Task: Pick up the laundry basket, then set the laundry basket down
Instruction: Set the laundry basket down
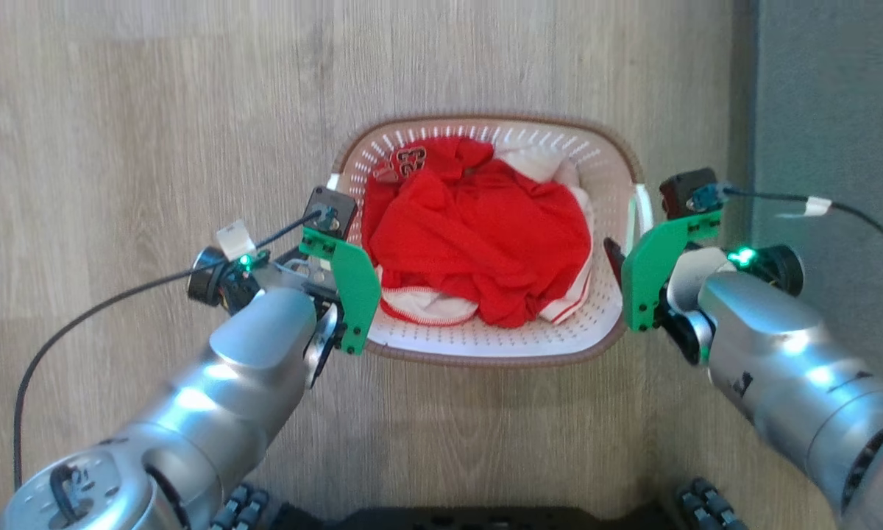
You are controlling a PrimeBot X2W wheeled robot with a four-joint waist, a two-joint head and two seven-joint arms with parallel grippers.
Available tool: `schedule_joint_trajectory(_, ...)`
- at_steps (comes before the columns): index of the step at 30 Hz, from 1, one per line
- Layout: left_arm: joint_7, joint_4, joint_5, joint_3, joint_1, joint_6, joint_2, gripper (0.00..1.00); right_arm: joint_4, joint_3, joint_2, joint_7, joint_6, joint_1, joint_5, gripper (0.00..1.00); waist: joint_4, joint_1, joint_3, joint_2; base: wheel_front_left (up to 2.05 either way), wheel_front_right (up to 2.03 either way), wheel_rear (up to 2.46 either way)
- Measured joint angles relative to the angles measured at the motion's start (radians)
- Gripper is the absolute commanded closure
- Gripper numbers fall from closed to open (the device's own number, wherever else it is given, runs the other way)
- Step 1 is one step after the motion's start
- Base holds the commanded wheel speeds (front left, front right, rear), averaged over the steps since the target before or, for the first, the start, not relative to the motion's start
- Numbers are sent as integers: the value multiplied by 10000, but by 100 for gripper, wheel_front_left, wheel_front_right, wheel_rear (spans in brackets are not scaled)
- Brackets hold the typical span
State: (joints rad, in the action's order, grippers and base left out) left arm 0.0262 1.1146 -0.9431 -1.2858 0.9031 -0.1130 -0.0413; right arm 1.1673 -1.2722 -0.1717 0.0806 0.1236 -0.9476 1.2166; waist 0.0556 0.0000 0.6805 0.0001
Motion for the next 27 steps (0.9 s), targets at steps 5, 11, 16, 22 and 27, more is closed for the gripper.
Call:
schedule_joint_trajectory(5, -138, 84, -2, -2, -455, 48, 2, 0, 100, -6, 132, -6, 0, 410, 92, 0, -79, 0, -768, 0, 0, 0, 0)
schedule_joint_trajectory(11, -625, 299, 19, -10, -1216, 81, 2, 0, 117, -12, 215, 77, 0, 1236, 249, 0, -132, 0, -1893, 0, 0, 0, 0)
schedule_joint_trajectory(16, -1436, 343, -159, 21, -1651, 71, 2, 0, -111, 148, 267, 779, 0, 1809, 602, 0, -125, -1, -2882, -1, 0, 0, 0)
schedule_joint_trajectory(22, -2447, 403, -380, 125, -1945, 65, 4, 0, -717, 543, 253, 1636, 0, 1975, 598, 0, -95, -1, -3996, 0, 0, 0, 0)
schedule_joint_trajectory(27, -2746, 305, -290, 550, -1994, -217, -10, 0, -1616, 2401, -54, 1649, 0, 1960, -297, 0, -127, -1, -4610, 0, 0, 0, 0)
